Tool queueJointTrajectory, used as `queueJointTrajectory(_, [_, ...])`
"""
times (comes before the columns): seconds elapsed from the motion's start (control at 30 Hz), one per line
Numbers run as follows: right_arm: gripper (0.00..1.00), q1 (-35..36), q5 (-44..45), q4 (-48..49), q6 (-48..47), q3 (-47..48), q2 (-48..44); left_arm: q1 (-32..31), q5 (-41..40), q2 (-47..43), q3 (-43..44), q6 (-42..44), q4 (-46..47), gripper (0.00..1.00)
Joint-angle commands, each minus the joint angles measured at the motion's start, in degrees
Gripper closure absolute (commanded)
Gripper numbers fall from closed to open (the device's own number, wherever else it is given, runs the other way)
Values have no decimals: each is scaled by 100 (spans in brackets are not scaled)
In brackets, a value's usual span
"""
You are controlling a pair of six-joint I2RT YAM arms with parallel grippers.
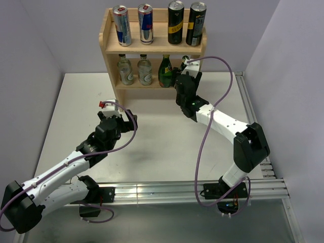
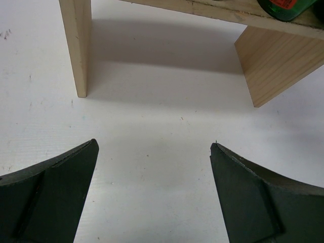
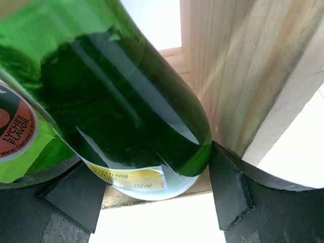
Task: Place and organize the beverage onto the shelf
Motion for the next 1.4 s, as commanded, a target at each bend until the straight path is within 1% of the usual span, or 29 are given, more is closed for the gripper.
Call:
queueJointTrajectory(0.0, [78,-47,168,800,158,432,-148,10,-58,-2,-24,68,180,1])
queueJointTrajectory(0.03, [69,-47,168,800,184,414,-148,10,-58,-2,-24,69,180,1])
queueJointTrajectory(0.07, [52,-47,186,809,210,397,-157,10,-58,-2,-24,69,180,1])
queueJointTrajectory(0.13, [38,-47,186,792,237,397,-157,10,-49,7,-24,69,189,1])
queueJointTrajectory(0.17, [29,-47,195,791,228,397,-165,10,-49,7,-33,60,189,1])
queueJointTrajectory(0.2, [25,-47,212,774,237,405,-148,1,-49,7,-33,60,198,1])
queueJointTrajectory(0.23, [17,-38,221,765,254,405,-157,10,-58,7,-33,60,189,1])
queueJointTrajectory(0.27, [14,-47,230,765,237,414,-157,10,-49,7,-33,51,198,1])
queueJointTrajectory(0.57, [10,-47,248,748,290,388,-183,10,-40,7,-42,60,189,1])
queueJointTrajectory(1.07, [10,-47,265,686,395,283,-253,10,-58,-2,-50,60,189,1])
queueJointTrajectory(1.27, [10,5,230,580,641,-174,-666,10,-67,16,-24,60,180,1])
queueJointTrajectory(1.37, [10,102,248,510,755,-473,-1078,10,-58,33,2,51,145,1])
